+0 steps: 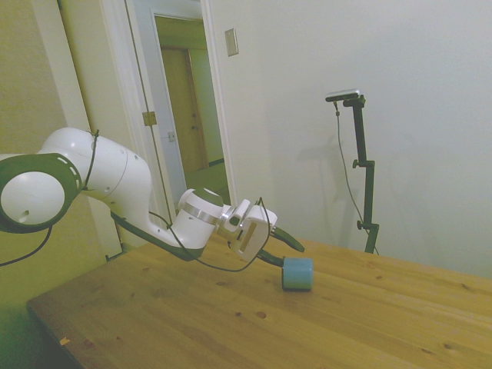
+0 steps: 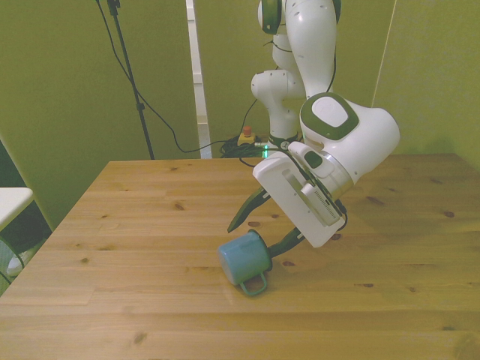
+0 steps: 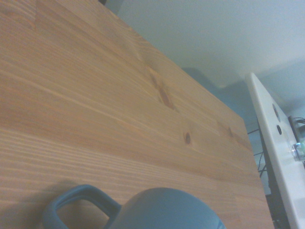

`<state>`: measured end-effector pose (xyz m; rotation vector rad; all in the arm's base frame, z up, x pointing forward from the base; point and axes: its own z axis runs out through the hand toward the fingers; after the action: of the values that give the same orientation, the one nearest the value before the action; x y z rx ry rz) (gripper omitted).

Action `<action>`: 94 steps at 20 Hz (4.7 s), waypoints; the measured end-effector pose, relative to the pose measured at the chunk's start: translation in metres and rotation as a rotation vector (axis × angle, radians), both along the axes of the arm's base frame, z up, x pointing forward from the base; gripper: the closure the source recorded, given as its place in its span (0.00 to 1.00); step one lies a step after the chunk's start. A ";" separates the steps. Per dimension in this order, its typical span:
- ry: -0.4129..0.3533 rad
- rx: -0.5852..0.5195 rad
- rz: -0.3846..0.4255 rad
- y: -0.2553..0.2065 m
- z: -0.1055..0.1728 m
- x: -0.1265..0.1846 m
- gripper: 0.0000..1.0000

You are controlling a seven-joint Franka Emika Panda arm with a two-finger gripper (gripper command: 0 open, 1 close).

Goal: Flip the mug upright

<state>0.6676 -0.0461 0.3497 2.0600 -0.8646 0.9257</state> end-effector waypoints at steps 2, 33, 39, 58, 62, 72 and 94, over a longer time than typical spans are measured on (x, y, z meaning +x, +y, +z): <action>-0.001 -0.004 -0.003 -0.002 -0.001 0.002 1.00; 0.008 -0.015 -0.030 -0.015 -0.013 0.009 1.00; -0.007 0.089 -0.078 -0.015 0.009 0.011 1.00; 0.008 0.928 -0.024 -0.023 0.104 -0.046 1.00; 0.044 0.995 -0.025 -0.021 0.101 -0.050 1.00; 0.111 1.007 -0.031 0.000 0.069 -0.053 1.00; 0.143 1.003 -0.065 -0.001 0.013 -0.062 0.00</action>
<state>0.6058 -0.0472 0.3631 2.8366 -1.4980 0.2797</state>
